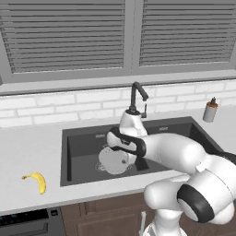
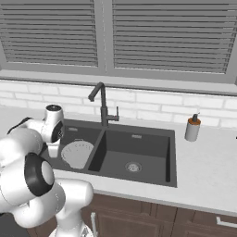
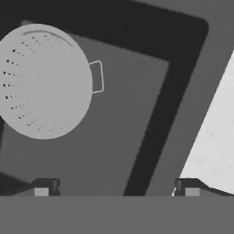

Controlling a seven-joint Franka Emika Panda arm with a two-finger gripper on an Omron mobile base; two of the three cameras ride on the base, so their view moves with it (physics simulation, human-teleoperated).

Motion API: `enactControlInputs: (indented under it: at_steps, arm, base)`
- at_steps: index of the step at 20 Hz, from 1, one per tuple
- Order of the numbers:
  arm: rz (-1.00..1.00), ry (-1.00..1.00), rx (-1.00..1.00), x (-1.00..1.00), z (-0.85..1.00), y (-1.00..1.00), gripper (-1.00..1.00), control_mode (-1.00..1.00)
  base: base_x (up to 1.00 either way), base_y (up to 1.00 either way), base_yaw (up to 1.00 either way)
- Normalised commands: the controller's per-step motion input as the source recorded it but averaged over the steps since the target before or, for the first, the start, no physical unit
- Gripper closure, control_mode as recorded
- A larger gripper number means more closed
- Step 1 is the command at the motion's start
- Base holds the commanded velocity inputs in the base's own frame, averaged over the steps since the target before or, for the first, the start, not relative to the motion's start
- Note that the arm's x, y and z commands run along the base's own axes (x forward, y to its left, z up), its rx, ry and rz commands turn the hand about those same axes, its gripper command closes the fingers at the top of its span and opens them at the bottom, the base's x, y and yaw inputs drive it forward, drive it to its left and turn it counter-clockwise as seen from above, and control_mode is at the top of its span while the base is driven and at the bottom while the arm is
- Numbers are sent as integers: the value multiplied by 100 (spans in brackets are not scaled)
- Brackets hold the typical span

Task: Put the colander in the sink, put the banana in the colander, and turn on the sink faucet and pour water over the colander.

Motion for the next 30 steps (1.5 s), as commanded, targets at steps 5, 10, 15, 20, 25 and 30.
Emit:
enactControlInputs:
  at_steps: [5, 10, 15, 20, 25, 30]
  arm:
    - [47, 0, 0, -6, 32, 39, -100, -100]
    - [39, 0, 0, -9, 42, 53, -100, -100]
    - [24, 0, -3, -50, 51, 47, -100, -100]
    - [12, -9, -14, -74, 15, 43, -100, -100]
    - [17, 0, -13, -65, 33, 44, -100, -100]
    - [14, 0, -16, -16, 5, 57, -100, -100]
  base:
    - [0, 0, 0]
    - [0, 0, 0]
    - [0, 0, 0]
    - [0, 0, 0]
    - [0, 0, 0]
    - [0, 0, 0]
